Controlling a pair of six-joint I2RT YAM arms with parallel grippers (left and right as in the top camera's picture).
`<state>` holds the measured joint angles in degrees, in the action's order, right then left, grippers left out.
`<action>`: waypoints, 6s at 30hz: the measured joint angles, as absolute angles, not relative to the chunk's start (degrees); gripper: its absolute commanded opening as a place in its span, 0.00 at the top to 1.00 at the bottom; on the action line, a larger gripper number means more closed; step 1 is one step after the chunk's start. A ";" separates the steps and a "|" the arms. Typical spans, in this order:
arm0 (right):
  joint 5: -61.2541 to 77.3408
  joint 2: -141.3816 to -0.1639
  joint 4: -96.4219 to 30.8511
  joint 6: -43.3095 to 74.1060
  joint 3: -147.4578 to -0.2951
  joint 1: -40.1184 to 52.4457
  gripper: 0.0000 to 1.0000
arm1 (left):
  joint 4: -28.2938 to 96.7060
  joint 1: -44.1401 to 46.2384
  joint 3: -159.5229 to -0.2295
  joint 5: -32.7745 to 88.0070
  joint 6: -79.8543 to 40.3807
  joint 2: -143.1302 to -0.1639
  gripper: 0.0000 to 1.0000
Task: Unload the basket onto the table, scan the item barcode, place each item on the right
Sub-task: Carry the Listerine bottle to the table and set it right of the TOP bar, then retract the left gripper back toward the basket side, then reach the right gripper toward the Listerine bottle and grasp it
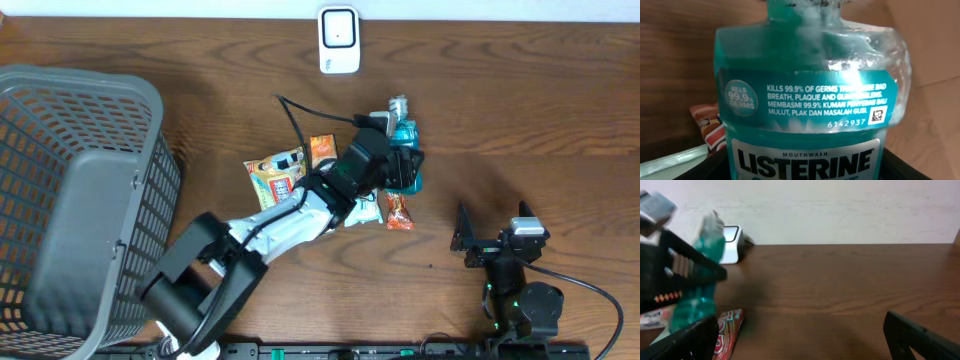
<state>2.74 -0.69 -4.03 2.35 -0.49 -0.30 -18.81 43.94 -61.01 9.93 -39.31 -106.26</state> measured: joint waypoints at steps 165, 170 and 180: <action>47.18 -1.83 -3.60 39.13 -0.47 -0.30 0.01 | 28.47 -3.29 -90.87 33.28 -22.94 -24.36 0.02; 46.92 -10.02 -3.55 38.13 -0.47 -0.30 0.01 | 28.25 -3.38 -84.84 24.49 -22.96 -14.52 0.02; 25.98 -32.60 -20.38 33.91 -14.98 9.67 0.01 | 26.55 -3.38 -70.39 9.39 -23.33 -0.25 0.02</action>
